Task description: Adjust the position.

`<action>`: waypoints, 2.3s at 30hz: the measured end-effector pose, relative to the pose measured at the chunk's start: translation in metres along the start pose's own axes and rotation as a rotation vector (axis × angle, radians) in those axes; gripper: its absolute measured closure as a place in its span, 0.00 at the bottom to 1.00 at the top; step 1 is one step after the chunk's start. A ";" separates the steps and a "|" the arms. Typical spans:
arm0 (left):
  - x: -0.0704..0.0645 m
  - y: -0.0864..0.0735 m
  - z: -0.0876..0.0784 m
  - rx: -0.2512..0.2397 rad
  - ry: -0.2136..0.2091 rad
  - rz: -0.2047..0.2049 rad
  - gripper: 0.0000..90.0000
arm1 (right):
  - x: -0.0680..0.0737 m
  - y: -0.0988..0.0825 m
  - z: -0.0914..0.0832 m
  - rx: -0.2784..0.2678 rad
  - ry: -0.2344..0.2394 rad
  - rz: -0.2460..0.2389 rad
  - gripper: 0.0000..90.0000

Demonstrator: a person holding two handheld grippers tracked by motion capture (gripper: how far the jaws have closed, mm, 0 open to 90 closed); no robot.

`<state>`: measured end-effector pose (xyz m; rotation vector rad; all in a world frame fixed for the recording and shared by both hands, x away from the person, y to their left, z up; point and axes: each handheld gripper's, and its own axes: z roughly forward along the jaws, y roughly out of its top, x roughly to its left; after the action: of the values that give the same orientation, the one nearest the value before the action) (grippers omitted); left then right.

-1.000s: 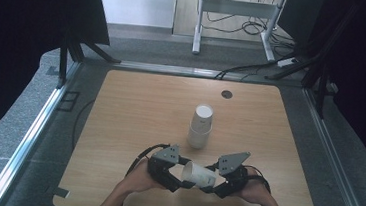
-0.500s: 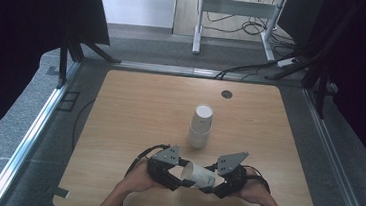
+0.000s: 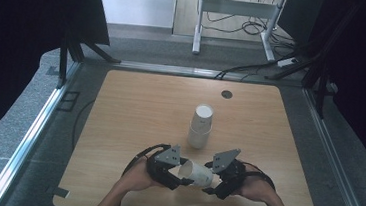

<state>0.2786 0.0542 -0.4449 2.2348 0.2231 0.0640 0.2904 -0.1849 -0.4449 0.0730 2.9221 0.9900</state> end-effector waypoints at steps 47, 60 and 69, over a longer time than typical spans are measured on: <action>0.000 0.009 -0.007 -0.121 -0.058 -0.077 0.25 | 0.005 0.000 0.015 -0.126 0.040 0.038 0.41; 0.000 0.008 -0.007 -0.140 -0.069 -0.063 0.33 | 0.005 -0.005 0.021 -0.203 0.065 0.039 0.40; -0.002 0.012 -0.006 -0.115 -0.045 -0.046 0.38 | 0.004 -0.005 0.025 -0.196 0.064 0.045 0.36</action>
<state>0.2772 0.0513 -0.4316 2.1135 0.2401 0.0016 0.2878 -0.1736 -0.4685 0.1006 2.8731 1.3030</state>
